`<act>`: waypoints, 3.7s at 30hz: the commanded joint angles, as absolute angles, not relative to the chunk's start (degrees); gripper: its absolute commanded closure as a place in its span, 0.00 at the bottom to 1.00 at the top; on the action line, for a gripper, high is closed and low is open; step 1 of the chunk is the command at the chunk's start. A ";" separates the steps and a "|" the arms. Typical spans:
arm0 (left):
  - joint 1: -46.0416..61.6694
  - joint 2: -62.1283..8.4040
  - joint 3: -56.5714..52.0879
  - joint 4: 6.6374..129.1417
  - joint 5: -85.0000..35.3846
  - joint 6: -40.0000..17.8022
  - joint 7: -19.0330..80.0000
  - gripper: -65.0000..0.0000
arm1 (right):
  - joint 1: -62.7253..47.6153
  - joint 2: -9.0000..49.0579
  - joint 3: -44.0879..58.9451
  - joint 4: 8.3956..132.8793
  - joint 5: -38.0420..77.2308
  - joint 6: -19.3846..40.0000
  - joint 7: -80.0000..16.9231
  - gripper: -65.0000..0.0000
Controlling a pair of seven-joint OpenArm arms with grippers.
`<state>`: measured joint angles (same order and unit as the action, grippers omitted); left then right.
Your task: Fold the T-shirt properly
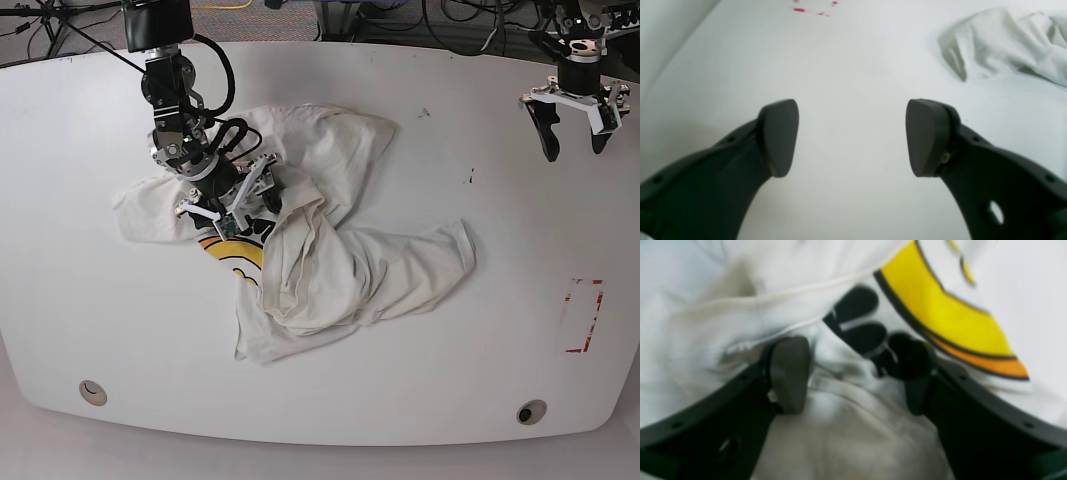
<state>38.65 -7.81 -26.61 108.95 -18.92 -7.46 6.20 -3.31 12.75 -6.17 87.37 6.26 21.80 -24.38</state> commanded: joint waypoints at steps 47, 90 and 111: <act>36.11 -8.91 -27.10 109.65 -19.00 -7.56 5.89 0.27 | -7.15 8.51 -12.73 104.47 7.27 21.86 -30.13 0.28; 34.36 -7.31 -27.52 109.56 -18.87 -7.32 5.02 0.28 | 2.33 11.75 -12.99 80.14 8.28 21.35 -21.37 1.00; 34.04 -7.23 -27.40 109.33 -18.72 -7.36 5.02 0.28 | 0.79 11.10 -13.92 92.99 4.30 17.81 -23.56 0.86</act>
